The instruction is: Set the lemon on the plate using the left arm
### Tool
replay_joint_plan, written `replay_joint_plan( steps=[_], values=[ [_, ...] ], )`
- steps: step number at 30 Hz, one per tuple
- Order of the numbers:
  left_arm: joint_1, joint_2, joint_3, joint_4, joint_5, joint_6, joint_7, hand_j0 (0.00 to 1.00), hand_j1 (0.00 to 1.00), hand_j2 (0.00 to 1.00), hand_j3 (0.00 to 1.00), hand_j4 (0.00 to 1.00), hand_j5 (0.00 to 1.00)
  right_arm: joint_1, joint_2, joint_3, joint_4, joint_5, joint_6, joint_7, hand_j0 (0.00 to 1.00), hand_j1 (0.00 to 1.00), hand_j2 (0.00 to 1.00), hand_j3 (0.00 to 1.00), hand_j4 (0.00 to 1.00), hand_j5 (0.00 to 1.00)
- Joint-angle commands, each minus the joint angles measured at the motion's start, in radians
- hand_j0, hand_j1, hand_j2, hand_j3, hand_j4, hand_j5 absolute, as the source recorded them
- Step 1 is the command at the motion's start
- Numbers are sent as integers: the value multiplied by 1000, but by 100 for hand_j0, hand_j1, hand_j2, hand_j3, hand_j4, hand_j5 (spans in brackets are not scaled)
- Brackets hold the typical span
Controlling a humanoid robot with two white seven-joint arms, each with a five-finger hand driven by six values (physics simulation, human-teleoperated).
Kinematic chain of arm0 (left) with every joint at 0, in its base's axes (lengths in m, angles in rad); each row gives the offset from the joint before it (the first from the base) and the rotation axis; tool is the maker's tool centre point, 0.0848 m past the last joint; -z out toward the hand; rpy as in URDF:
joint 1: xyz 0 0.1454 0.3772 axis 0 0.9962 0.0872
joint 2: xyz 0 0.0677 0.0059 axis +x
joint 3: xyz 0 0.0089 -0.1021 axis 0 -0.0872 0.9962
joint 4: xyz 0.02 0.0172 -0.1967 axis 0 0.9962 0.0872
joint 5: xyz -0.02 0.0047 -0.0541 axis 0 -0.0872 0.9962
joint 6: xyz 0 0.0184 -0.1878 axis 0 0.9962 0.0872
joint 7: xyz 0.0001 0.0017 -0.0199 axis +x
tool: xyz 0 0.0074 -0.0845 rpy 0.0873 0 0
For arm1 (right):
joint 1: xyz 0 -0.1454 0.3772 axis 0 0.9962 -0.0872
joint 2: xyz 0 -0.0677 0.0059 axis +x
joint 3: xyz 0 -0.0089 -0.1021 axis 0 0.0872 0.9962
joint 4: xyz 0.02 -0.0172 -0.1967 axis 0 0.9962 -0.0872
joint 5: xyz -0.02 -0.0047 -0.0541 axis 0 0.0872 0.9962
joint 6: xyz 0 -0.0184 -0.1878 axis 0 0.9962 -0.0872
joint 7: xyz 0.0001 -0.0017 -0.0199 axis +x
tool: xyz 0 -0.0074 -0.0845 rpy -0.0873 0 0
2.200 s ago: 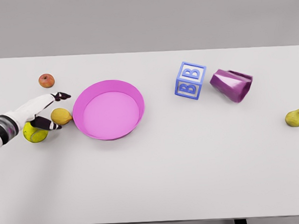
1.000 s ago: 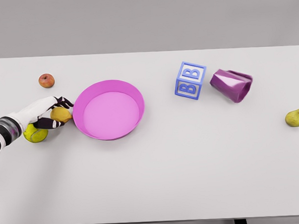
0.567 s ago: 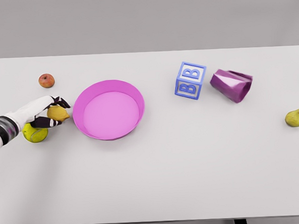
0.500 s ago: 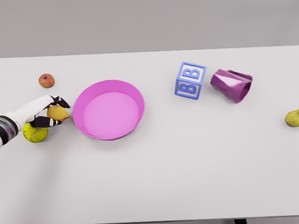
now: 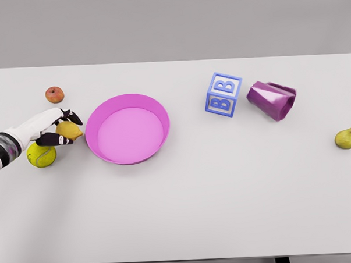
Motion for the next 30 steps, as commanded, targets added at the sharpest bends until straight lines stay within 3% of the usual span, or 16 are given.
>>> replay_joint_plan(
  steps=[1, 30],
  values=[
    [0, 2, 1, -2, 2, -1, 0, 52, 52, 52, 52, 52, 52, 0, 0, 0, 1, 0, 0, 0, 100, 100, 100, 100, 100, 100],
    [-14, 5, 73, -41, 5, -14, 0, 49, 49, 49, 49, 49, 49, 0, 0, 0, 1, 0, 0, 0, 100, 100, 100, 100, 100, 100]
  ],
)
